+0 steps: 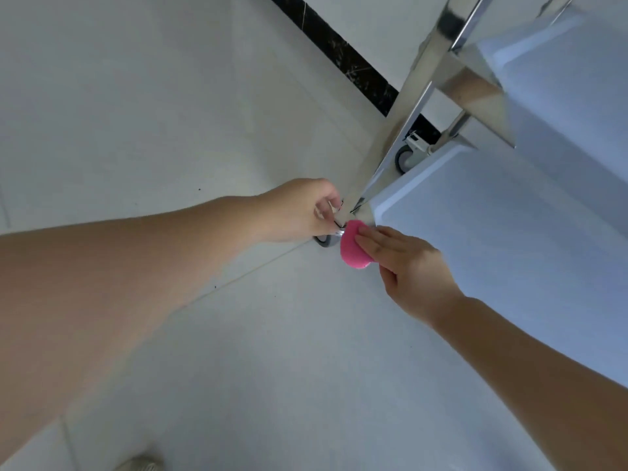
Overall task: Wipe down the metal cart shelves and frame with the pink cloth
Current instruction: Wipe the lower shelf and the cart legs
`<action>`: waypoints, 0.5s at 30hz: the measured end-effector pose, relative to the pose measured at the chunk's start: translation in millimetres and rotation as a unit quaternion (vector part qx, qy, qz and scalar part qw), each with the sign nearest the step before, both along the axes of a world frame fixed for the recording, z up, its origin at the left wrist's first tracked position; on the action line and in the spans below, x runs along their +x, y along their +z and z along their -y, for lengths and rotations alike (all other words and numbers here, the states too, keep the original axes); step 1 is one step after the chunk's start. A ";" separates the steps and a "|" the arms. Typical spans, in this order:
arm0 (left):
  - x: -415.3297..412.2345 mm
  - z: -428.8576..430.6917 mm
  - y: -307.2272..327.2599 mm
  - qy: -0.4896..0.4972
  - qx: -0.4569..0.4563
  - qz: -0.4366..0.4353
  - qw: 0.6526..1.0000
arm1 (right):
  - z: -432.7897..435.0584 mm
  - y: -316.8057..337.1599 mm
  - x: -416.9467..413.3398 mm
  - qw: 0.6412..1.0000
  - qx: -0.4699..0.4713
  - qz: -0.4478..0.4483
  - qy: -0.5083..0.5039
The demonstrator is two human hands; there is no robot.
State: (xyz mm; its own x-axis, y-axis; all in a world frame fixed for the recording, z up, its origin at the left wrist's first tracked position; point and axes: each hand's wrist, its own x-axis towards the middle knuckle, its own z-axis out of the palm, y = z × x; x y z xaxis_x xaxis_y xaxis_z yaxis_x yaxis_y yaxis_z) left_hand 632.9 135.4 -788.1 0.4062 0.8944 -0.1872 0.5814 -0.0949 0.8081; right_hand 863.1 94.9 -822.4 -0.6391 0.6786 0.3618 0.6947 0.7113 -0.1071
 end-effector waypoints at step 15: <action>17.2 -72.5 -28.6 -0.015 0.128 0.024 0.991 | -56.2 -11.0 -33.6 0.934 0.079 0.343 0.063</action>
